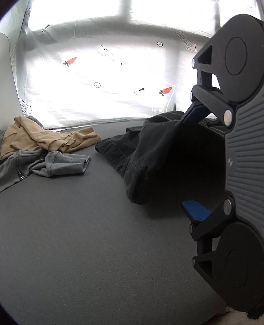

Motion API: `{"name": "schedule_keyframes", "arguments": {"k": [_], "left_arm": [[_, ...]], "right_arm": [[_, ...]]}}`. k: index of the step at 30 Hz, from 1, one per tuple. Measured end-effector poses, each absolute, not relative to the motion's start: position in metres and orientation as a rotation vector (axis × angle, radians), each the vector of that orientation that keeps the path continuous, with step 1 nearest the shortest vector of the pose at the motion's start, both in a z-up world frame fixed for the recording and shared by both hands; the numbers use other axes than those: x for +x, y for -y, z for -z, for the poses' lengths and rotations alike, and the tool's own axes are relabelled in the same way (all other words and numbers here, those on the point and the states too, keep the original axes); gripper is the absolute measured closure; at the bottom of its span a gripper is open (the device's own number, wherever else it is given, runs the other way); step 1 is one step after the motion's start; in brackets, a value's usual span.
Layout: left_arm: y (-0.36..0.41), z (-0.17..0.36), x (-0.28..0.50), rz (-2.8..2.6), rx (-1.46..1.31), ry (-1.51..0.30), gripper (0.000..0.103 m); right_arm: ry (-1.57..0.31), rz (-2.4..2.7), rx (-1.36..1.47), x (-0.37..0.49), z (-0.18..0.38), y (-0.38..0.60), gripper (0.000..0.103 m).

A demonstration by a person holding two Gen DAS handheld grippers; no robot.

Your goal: Fold clothes

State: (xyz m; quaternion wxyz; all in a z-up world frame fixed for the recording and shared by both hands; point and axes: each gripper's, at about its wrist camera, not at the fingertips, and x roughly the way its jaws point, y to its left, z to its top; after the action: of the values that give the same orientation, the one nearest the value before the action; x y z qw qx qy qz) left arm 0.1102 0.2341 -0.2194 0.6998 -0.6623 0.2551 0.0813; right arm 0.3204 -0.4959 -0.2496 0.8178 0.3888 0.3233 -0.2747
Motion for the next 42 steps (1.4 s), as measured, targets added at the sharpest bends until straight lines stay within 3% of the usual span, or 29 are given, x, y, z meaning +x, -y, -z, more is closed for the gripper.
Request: {"name": "schedule_keyframes", "arguments": {"k": [2, 9, 15, 17, 18, 19, 20, 21, 22, 23, 29, 36, 38, 41, 42], "left_arm": [[-0.239, 0.222, 0.106, -0.165, -1.514, -0.52, 0.006], [-0.229, 0.232, 0.147, -0.197, -1.383, -0.689, 0.006], [-0.233, 0.234, 0.178, -0.289, -1.391, -0.657, 0.006], [-0.237, 0.237, 0.187, -0.327, -1.43, -0.644, 0.009], [-0.24, 0.239, 0.192, -0.354, -1.45, -0.638, 0.02], [-0.243, 0.239, 0.198, -0.384, -1.466, -0.639, 0.027], [-0.246, 0.238, 0.204, -0.408, -1.47, -0.656, 0.044], [-0.249, 0.235, 0.212, -0.427, -1.464, -0.682, 0.057], [-0.252, 0.231, 0.22, -0.439, -1.451, -0.704, 0.064], [-0.255, 0.226, 0.228, -0.446, -1.428, -0.717, 0.077], [-0.259, 0.156, 0.278, -0.454, -1.116, -0.694, 0.096], [-0.25, 0.081, 0.245, -0.366, -0.847, -0.553, 0.096], [-0.248, 0.087, 0.227, -0.39, -0.786, -0.587, 0.094], [-0.245, 0.131, 0.212, -0.472, -0.628, -0.787, 0.08], [-0.244, 0.147, 0.208, -0.476, -0.595, -0.851, 0.078]], "right_arm": [[-0.697, 0.592, 0.809, 0.323, 0.249, 0.493, 0.018], [-0.72, 0.604, 0.759, 0.327, 0.249, 0.489, 0.017], [-0.694, 0.615, 0.852, 0.325, 0.25, 0.498, 0.014], [-0.683, 0.626, 0.882, 0.325, 0.25, 0.499, 0.013], [-0.675, 0.635, 0.887, 0.327, 0.25, 0.498, 0.014], [-0.672, 0.644, 0.88, 0.328, 0.251, 0.496, 0.024], [-0.677, 0.659, 0.859, 0.329, 0.25, 0.494, 0.034], [-0.692, 0.677, 0.832, 0.33, 0.249, 0.493, 0.063], [-0.705, 0.687, 0.815, 0.331, 0.248, 0.493, 0.093], [-0.703, 0.68, 0.818, 0.331, 0.246, 0.494, 0.093], [-0.613, 0.566, 0.643, 0.331, 0.201, 0.481, 0.098], [-0.387, 0.458, 0.449, 0.273, 0.123, 0.446, 0.098], [-0.401, 0.487, 0.361, 0.248, 0.123, 0.439, 0.098], [-0.553, 0.555, 0.361, 0.22, 0.163, 0.451, 0.095], [-0.639, 0.586, 0.39, 0.215, 0.183, 0.458, 0.087]]}}
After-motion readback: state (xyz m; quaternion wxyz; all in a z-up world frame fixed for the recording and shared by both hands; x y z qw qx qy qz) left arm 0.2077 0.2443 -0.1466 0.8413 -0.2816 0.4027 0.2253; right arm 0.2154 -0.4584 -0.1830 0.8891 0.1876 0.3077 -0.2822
